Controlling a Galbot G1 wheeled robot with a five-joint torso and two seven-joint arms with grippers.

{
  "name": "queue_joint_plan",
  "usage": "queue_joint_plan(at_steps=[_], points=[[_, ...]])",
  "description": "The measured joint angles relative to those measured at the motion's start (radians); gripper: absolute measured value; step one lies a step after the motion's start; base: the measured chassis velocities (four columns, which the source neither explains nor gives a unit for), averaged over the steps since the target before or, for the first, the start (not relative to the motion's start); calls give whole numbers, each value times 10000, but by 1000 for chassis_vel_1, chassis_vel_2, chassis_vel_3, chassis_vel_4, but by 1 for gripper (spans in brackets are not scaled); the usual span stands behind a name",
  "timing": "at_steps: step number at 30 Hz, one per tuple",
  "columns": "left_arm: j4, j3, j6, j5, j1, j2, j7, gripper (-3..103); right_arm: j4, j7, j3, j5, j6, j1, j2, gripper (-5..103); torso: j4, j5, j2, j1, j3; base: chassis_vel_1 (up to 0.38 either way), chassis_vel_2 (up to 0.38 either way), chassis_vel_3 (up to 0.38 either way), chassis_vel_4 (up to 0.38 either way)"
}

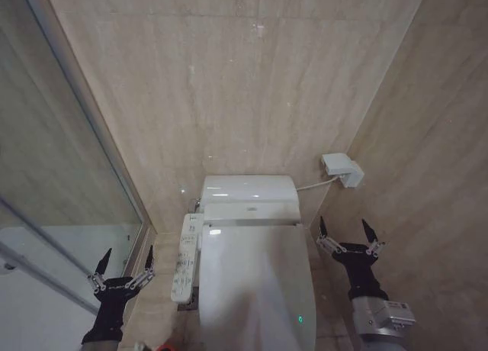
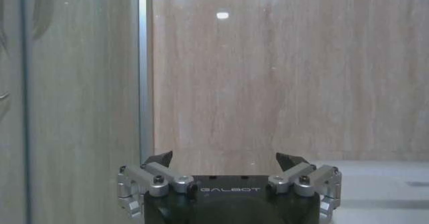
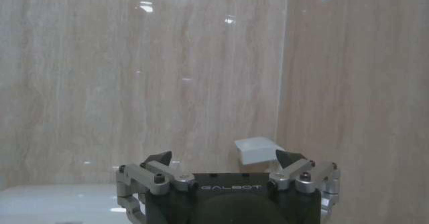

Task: Open the toilet lid, clean the toilet bowl with a toilet brush, close the toilet lid, and flush.

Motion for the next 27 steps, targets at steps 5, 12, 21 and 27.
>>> queue_joint_plan(at_steps=[5, 12, 21, 27], points=[[0, 0, 0, -1, 0, 0, 1, 100, 0, 2, 0, 0, 0, -1, 0, 100, -3, 1, 0, -3, 0, 200, -203, -213, 190], [0, -1, -1, -2, 0, 0, 1, 100, 0, 2, 0, 1, 0, -1, 0, 100, -4, 5, 2, -6, -2, 262, -262, -255, 248], [0, -1, -1, -2, 1, 1, 0, 100, 1, 2, 0, 0, 0, -2, 0, 100, -2, -9, 2, -7, -2, 344, -345, -338, 330], [0, -2, -1, -2, 8, 0, 0, 100, 1, 0, 0, 0, 0, -11, 0, 100, 0, -4, 6, -14, -5, 277, -233, -256, 274]])
